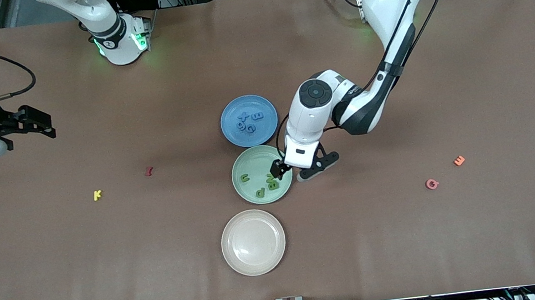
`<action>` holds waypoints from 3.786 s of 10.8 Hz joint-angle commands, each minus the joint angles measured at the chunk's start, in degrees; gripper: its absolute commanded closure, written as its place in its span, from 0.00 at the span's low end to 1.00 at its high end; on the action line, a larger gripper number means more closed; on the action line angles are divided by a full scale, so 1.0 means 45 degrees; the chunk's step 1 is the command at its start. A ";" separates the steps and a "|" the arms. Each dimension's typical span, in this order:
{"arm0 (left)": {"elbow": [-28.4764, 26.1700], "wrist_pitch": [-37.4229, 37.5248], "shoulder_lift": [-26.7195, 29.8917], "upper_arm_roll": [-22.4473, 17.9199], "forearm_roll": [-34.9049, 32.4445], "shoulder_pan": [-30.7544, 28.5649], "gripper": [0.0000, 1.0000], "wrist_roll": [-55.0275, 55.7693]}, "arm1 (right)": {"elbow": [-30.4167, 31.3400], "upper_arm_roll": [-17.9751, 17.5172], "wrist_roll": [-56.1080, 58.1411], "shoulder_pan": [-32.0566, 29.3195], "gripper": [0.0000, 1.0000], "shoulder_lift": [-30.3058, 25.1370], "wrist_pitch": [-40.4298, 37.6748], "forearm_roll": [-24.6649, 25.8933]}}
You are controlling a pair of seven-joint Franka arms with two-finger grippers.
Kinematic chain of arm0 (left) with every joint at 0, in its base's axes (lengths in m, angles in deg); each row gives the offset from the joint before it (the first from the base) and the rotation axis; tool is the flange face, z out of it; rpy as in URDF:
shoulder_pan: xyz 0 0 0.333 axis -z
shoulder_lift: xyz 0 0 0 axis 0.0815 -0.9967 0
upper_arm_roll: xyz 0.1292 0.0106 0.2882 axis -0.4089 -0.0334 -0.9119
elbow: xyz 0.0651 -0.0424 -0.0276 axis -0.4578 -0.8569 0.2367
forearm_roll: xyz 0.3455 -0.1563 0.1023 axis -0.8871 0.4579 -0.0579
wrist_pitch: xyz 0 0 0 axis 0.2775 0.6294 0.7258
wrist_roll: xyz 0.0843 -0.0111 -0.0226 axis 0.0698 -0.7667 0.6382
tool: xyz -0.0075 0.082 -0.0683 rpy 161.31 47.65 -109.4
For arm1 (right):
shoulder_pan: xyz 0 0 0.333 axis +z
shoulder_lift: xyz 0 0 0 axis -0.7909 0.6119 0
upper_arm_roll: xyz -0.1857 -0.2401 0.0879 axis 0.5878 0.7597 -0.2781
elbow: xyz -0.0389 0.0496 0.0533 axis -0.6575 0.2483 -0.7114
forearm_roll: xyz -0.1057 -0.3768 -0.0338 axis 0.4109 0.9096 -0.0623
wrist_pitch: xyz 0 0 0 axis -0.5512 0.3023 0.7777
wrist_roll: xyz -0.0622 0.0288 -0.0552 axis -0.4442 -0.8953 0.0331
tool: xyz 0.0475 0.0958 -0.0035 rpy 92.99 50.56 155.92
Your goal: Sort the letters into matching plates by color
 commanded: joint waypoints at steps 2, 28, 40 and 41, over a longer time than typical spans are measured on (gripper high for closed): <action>0.0050 0.1678 0.0472 -0.0842 -0.0789 -0.0475 0.00 -0.1352 | 0.0174 0.0054 0.0032 0.0133 0.00 -0.0160 -0.0096 0.0060; -0.2399 0.8126 0.6741 0.2244 0.0887 -0.7841 0.00 -1.2807 | 0.0018 0.0640 0.0286 -0.0004 0.00 -0.0375 0.0959 -0.0448; 0.1163 1.0671 0.6977 0.1893 0.2649 -1.0263 0.00 -1.6381 | 0.0037 0.0620 0.0267 0.0035 0.00 -0.0355 0.0959 -0.0448; 0.1163 1.0671 0.6997 0.1834 0.2648 -1.0263 0.00 -1.6381 | 0.0057 0.0620 0.0267 0.0035 0.00 -0.0336 0.0959 -0.0448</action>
